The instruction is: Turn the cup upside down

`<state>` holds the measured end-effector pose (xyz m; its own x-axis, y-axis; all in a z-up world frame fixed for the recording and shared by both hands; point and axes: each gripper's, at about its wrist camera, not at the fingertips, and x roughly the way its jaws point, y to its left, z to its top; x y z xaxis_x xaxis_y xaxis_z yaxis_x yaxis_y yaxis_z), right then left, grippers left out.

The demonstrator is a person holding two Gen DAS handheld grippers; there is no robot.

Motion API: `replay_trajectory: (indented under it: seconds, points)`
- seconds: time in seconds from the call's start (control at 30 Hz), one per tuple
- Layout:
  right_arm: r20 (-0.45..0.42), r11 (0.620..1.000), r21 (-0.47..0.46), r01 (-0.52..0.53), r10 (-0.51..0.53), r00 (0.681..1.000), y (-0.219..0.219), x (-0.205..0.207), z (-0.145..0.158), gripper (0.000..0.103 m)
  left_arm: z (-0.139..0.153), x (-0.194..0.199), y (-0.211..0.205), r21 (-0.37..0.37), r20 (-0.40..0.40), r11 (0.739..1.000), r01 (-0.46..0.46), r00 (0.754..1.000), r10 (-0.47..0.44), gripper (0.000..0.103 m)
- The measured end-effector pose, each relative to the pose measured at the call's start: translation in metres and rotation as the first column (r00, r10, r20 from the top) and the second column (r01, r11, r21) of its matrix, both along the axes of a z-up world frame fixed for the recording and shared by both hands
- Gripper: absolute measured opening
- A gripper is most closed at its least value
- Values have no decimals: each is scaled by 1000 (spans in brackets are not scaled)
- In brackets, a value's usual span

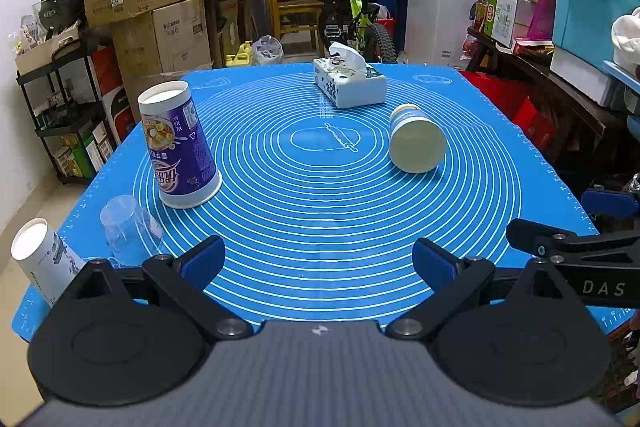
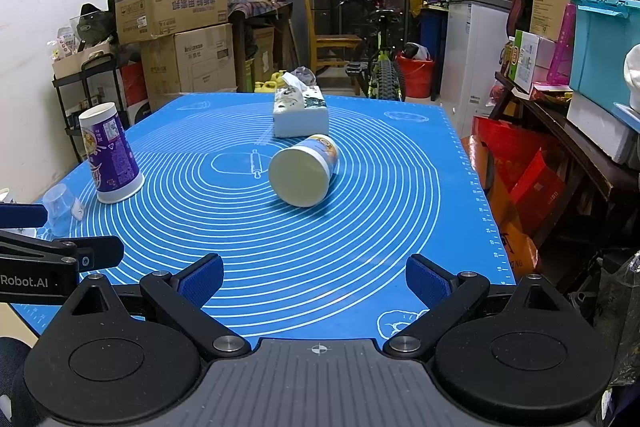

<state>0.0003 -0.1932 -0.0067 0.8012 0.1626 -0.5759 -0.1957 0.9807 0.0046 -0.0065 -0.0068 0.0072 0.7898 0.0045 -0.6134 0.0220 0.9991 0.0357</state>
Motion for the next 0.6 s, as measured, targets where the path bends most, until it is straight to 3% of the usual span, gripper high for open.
replay_trajectory:
  seconds: [0.6]
  points:
    - [1,1000,3,1,-1,1000,-2,1,1,97,-1,0,-1,7,3,1000,3,1000,-3,99]
